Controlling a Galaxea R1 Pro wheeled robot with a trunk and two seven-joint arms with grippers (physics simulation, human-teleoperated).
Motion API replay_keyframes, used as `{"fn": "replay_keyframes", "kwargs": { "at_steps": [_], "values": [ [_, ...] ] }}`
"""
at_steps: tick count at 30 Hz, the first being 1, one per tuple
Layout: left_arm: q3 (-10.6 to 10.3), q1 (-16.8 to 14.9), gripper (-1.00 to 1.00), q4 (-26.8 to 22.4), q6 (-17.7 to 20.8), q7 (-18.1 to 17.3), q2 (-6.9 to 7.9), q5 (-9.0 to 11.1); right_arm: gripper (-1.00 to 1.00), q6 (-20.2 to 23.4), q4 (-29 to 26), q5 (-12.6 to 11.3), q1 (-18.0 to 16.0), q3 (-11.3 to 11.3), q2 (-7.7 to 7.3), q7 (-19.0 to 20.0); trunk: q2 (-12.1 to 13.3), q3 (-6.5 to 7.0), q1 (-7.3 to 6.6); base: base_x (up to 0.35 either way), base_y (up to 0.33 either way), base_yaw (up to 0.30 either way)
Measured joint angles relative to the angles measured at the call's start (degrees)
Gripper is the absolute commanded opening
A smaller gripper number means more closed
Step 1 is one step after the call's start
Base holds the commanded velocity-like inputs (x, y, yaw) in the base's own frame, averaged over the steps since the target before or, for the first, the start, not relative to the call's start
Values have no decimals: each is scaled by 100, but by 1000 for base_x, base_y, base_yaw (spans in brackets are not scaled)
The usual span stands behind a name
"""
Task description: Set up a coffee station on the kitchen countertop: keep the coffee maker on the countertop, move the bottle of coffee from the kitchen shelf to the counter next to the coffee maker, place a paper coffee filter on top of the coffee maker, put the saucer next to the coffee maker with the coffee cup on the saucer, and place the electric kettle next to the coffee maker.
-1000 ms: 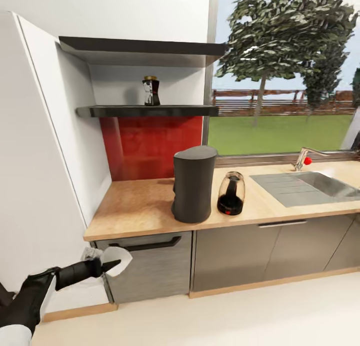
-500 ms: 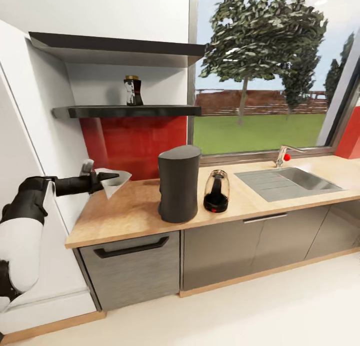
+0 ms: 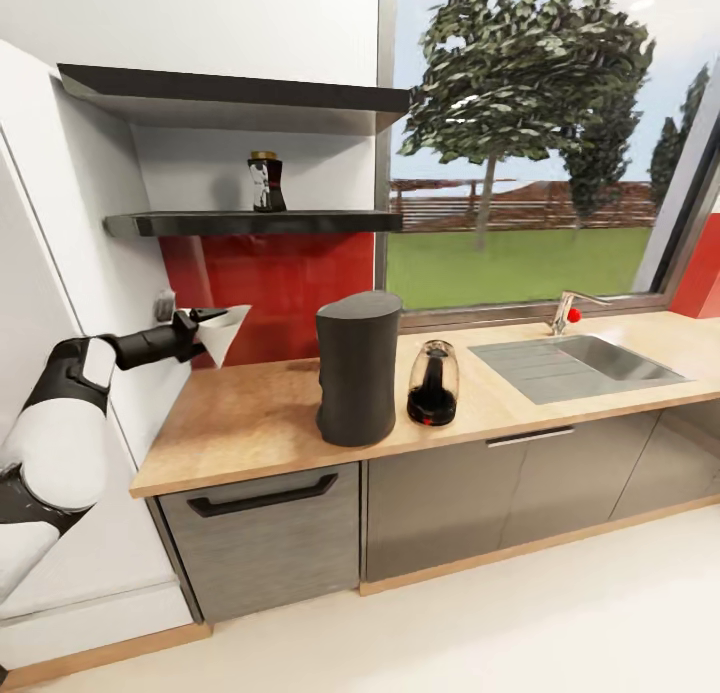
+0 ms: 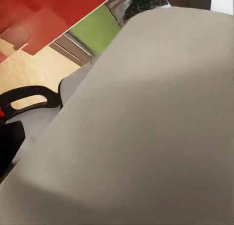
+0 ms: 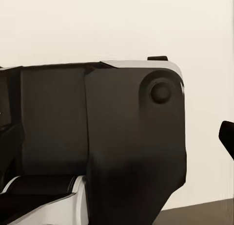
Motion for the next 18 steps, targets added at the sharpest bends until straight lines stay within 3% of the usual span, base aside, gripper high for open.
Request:
{"fn": "replay_keyframes", "kwargs": {
  "at_steps": [7, 14, 18],
  "values": [
    [-61, 8, -100, -17, -105, 7, -132, 97, 100, -39, 11, 0, 0, 0, 0, -2, -1, 0, -3, 168, 0, -2],
    [-77, 5, -100, -37, -119, 10, -226, 88, 100, -39, 9, 0, 1, 3, 0, -2, -2, 16, -3, 334, 0, -238],
    [-88, -9, -100, -43, -118, 10, -222, 74, 100, -41, 11, 0, 0, 7, 0, -2, -2, 21, -2, 284, 0, -62]
  ]
}}
